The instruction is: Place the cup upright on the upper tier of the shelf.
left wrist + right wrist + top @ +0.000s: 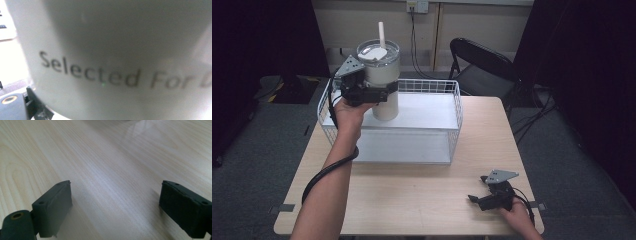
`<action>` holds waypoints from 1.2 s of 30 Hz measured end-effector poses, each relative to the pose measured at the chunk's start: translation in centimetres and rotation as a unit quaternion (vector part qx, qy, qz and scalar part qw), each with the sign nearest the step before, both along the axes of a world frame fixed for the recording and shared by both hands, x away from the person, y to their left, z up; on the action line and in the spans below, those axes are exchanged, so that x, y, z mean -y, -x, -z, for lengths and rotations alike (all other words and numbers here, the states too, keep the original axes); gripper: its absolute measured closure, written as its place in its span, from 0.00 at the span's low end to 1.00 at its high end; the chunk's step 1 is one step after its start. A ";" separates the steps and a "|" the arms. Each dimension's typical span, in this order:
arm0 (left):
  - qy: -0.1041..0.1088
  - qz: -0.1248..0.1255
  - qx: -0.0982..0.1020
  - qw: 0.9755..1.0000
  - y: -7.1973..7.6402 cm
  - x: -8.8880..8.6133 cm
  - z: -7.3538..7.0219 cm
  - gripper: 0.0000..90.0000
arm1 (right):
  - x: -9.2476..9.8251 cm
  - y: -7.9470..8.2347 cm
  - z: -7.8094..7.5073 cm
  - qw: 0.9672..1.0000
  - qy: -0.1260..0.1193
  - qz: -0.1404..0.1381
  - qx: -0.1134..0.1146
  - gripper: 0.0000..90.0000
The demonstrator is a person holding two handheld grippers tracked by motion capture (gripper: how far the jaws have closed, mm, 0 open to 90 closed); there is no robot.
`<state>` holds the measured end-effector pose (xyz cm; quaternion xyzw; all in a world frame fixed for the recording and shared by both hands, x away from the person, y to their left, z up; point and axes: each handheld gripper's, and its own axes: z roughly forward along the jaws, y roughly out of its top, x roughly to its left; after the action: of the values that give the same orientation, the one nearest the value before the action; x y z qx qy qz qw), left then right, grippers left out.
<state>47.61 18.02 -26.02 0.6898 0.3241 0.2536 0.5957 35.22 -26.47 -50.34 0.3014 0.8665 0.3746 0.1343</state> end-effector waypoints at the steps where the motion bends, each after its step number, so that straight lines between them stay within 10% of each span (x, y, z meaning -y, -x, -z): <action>1: -0.002 0.000 0.000 1.000 0.1 0.0 0.0 0.08 | 0.0 0.0 0.0 1.000 0.000 0.000 0.000 0.12; 36: 0.003 -0.019 -0.008 1.000 0.7 0.0 0.2 0.08 | 0.0 0.1 0.0 1.000 0.000 0.001 -0.001 0.12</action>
<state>46.94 18.03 -26.27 0.6835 0.3427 0.2590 0.5902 35.13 -26.49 -50.34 0.3030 0.8662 0.3741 0.1342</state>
